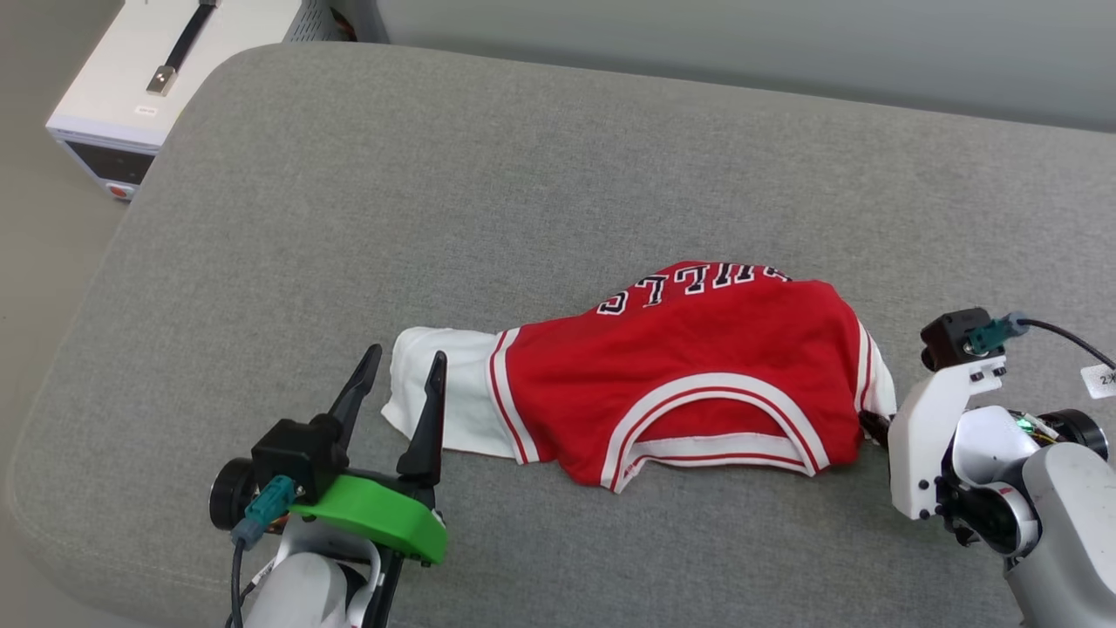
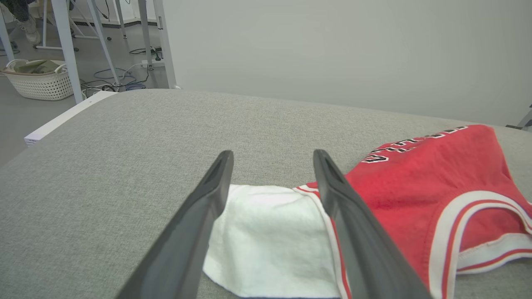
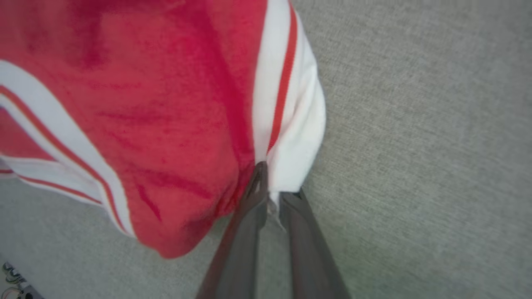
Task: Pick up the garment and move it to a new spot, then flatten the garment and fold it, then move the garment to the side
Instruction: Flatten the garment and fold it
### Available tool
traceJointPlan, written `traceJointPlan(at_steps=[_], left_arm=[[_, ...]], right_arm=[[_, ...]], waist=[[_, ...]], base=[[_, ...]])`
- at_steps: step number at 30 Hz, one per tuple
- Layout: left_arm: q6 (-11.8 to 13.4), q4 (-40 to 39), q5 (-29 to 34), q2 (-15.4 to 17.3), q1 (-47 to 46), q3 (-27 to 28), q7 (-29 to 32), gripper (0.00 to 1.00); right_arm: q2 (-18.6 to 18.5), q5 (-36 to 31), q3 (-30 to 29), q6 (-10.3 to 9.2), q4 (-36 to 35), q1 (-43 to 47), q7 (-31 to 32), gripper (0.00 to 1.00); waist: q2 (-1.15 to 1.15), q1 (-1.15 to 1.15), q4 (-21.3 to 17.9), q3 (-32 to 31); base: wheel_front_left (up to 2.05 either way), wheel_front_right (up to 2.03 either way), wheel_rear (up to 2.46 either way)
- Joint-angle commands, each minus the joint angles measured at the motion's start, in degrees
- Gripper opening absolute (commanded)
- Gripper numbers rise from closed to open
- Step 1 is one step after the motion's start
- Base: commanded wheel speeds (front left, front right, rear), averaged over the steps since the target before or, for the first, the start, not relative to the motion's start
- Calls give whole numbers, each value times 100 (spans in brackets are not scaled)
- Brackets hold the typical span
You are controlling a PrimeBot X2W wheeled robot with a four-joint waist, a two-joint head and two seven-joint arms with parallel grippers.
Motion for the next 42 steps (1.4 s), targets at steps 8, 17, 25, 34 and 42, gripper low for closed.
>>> traceJointPlan(at_steps=[8, 17, 25, 34, 42], left_arm=[[-42, 152, 74, -10, 58, 40, -34, 100], [-53, 110, 52, -37, 134, 59, -34, 100], [-60, 131, 49, -76, 19, 12, -34, 100], [-64, 249, 34, -45, -164, -104, -34, 100], [-66, 338, -5, 26, -167, -138, -34, 100]], right_arm=[[-764, -80, 91, 3, -313, 157, -1027, 0], [-1973, -763, -172, 3, -1020, 483, -1498, 0], [-2244, -1691, -308, 3, -962, 1036, -1661, 0], [-1799, -2058, 322, 3, -144, 916, -1839, 0], [-1537, -1977, 620, 3, 472, 638, -2062, 38]], waist=[[0, 0, -360, -531], [0, 0, -565, -559], [0, 0, -558, -231], [0, 0, -483, -34], [0, 0, -492, -105]], base=[[0, 0, 0], [0, 0, 0], [0, 0, 0], [0, 0, 0], [0, 0, 0]])
